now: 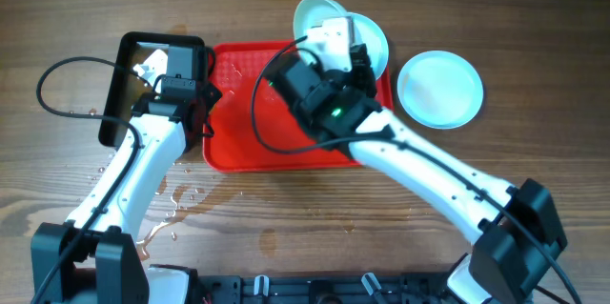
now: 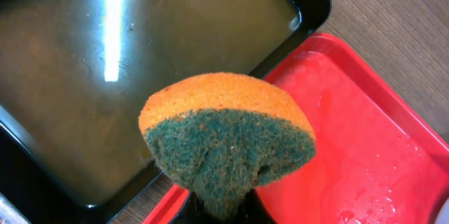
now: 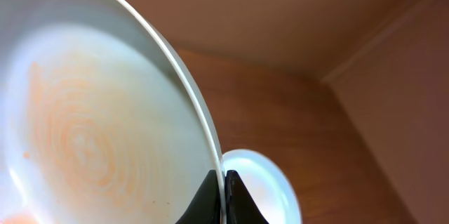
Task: Clean dirty plates on tray and stack at the side
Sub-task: 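Lift the plate with the right gripper and carry it right, then lower the plate onto the stack right of the red tray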
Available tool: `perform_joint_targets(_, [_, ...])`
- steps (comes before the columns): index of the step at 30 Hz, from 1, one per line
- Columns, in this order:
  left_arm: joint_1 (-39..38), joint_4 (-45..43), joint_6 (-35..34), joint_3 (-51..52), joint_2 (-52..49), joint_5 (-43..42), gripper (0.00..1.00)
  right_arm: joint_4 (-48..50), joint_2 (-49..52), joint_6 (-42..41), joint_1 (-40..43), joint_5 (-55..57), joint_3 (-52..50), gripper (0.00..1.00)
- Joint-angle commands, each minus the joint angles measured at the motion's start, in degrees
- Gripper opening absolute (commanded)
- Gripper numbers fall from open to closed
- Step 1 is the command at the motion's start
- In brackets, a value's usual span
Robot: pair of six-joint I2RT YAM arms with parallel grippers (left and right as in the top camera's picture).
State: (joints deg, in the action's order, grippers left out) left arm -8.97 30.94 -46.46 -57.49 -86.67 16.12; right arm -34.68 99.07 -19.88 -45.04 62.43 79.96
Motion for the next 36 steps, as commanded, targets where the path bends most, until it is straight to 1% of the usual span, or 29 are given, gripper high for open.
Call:
perform_joint_targets(1, [0.2, 0.0, -0.7, -0.5, -0.3, -0.3, 0.04, 0.0, -1.2, -1.4, 7.3, -14.2, 0.1, 0.04])
perform_joint_targets(3, [0.2, 0.0, -0.7, -0.5, -0.3, -0.3, 0.04, -0.2, -1.5, -1.4, 11.4, -20.9, 0.1, 0.04])
perform_joint_targets(4, [0.2, 0.0, -0.7, -0.5, -0.3, -0.3, 0.04, -0.6, -1.6, -1.5, 14.7, -26.5, 0.1, 0.04])
perform_joint_targets(7, [0.2, 0.0, -0.7, -0.5, -0.3, -0.3, 0.04, -2.9, -1.6, -4.3, 22.6, -36.9, 0.1, 0.04])
perform_joint_targets(11, [0.2, 0.0, -0.7, -0.5, -0.3, -0.3, 0.04, -5.9, -1.3, -5.2, 36.2, -50.5, -0.2, 0.05])
perform_joint_targets(15, [0.2, 0.0, -0.7, -0.5, -0.3, -0.3, 0.04, -5.9, -0.4, -5.1, 46.9, -56.8, -2.2, 0.04])
perform_joint_targets(18, [0.2, 0.0, -0.7, -0.5, -0.3, -0.3, 0.04, -5.1, 0.9, -4.3, 51.7, -58.1, -4.4, 0.04])
perform_joint_targets(21, [0.2, 0.0, -0.7, -0.5, -0.3, -0.3, 0.04, -5.2, 2.7, -4.3, 53.8, -58.1, -5.6, 0.04])
perform_joint_targets(24, [0.2, 0.0, -0.7, -0.5, -0.3, -0.3, 0.04, -4.6, 4.6, -4.4, 53.9, -58.0, -7.1, 0.04])
perform_joint_targets(29, [0.2, 0.0, -0.7, -0.5, -0.3, -0.3, 0.04, -4.6, 6.9, -7.3, 53.9, -57.8, -8.0, 0.05])
perform_joint_targets(30, [0.2, 0.0, -0.7, -0.5, -0.3, -0.3, 0.04, -4.5, 6.9, -7.3, 54.0, -58.3, -8.0, 0.09])
perform_joint_targets(32, [0.2, 0.0, -0.7, -0.5, -0.3, -0.3, 0.04, -4.6, 6.8, -7.2, 54.0, -59.7, -7.8, 0.21])
perform_joint_targets(34, [0.2, 0.0, -0.7, -0.5, -0.3, -0.3, 0.04, -5.3, 6.5, -7.0, 53.9, -61.3, -6.8, 0.26])
perform_joint_targets(36, [0.2, 0.0, -0.7, -0.5, -0.3, -0.3, 0.04, -6.2, 6.1, -5.0, 53.9, -63.3, -5.2, 0.29])
